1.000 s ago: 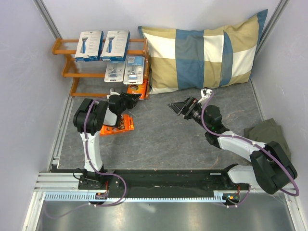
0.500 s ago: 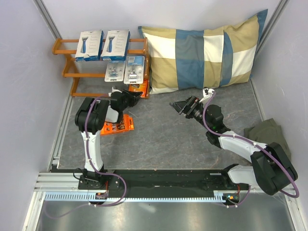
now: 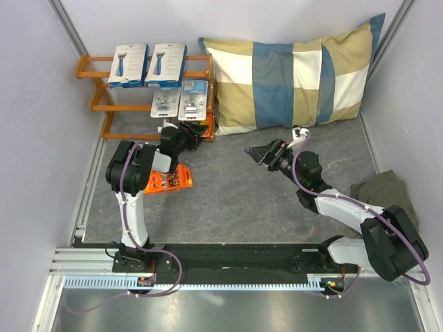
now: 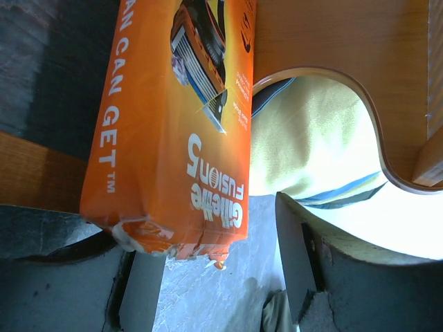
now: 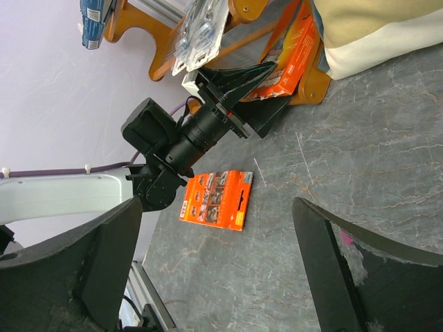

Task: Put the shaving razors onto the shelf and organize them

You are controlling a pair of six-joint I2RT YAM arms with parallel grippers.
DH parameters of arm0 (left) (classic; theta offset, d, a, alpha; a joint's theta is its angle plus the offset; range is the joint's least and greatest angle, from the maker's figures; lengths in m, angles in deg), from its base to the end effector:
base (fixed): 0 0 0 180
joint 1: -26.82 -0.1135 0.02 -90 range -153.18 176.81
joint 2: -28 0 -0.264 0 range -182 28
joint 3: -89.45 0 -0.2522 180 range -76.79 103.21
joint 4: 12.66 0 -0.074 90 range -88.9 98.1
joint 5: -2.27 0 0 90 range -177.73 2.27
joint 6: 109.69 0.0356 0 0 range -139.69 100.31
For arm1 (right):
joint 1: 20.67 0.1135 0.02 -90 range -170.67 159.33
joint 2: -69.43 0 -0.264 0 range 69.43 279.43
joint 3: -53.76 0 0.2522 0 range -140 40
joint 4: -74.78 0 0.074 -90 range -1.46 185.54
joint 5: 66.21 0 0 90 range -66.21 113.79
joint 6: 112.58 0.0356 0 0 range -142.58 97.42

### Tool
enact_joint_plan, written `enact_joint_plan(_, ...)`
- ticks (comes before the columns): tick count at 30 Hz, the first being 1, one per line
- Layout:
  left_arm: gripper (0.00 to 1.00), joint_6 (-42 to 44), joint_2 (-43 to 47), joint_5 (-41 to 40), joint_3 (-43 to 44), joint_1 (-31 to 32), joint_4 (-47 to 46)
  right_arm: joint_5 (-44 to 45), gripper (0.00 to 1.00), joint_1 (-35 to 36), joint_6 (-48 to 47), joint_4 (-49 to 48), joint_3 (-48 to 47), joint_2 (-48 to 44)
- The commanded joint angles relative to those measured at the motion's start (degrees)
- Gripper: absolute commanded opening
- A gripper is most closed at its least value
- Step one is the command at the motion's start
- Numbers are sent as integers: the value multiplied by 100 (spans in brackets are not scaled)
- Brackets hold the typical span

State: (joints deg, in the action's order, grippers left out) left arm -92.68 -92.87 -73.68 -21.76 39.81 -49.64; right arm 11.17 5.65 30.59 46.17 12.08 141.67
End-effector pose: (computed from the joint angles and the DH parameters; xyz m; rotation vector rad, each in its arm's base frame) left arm 0.4027 -0.1018 0.1129 -0.8434 1.8415 -1.2349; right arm 0.2344 0.1246 0.2330 0.2235 1.7388 1.2254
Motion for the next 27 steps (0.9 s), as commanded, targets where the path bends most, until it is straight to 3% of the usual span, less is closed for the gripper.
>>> enact_joint_plan(1, 69, 453, -6, -51, -229, 45, 785, -100, 98, -40, -35, -149, 41, -150)
enact_joint_plan(16, 72, 847, 293, -6, -563, 80, 1083, -153, 98, -57, 27, -236, 76, -158)
enact_joint_plan(20, 79, 1023, 504, -156, -625, 133, 1294, -197, 98, -57, 62, -298, 94, -150)
enact_joint_plan(27, 81, 1234, 829, -226, -949, 186, 1225, -206, 98, -66, 89, -333, 103, -158)
